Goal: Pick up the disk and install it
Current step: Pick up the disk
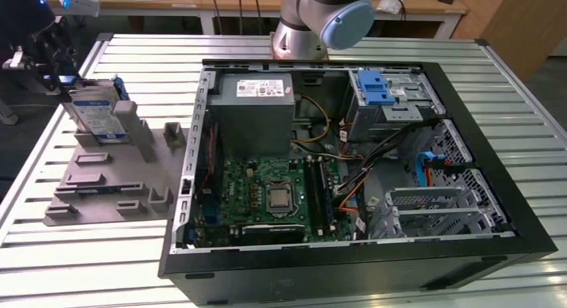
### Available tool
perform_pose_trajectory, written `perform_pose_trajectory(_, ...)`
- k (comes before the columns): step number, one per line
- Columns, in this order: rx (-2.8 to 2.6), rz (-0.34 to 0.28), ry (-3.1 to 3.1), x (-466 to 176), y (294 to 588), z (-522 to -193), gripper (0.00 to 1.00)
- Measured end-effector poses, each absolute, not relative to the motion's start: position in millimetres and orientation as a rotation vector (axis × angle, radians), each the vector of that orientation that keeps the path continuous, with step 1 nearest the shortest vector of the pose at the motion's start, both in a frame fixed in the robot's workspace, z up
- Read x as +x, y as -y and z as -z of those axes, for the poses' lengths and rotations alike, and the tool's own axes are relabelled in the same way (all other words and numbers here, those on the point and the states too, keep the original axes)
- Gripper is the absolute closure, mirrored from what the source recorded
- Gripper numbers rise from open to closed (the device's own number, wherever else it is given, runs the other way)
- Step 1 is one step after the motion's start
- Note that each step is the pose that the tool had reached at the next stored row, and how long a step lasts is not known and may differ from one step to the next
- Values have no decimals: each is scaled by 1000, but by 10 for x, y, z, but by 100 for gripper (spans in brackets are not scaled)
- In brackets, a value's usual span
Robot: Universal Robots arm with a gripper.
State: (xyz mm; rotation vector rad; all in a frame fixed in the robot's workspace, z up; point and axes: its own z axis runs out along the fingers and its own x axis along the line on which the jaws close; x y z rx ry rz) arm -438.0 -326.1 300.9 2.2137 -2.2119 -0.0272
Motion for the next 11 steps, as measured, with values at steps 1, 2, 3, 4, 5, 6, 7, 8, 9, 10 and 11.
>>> perform_pose_trajectory(1,2214,27,2212,-4380,3261,-2999,44)
perform_pose_trajectory(2,2214,27,2212,-4380,3261,-2988,44)
perform_pose_trajectory(3,2214,27,2212,-4380,3261,-2978,44)
perform_pose_trajectory(4,2214,27,2212,-4380,3261,-2970,44)
perform_pose_trajectory(5,2214,27,2212,-4380,3261,-2963,44)
perform_pose_trajectory(6,2214,27,2212,-4380,3261,-2957,44)
perform_pose_trajectory(7,2214,27,2212,-4379,3261,-2951,44)
perform_pose_trajectory(8,2214,27,2212,-4380,3261,-2945,44)
perform_pose_trajectory(9,2214,27,2212,-4380,3261,-2938,44)
perform_pose_trajectory(10,2214,27,2212,-4380,3261,-2932,44)
perform_pose_trajectory(11,2214,27,2212,-4380,3261,-2927,44)
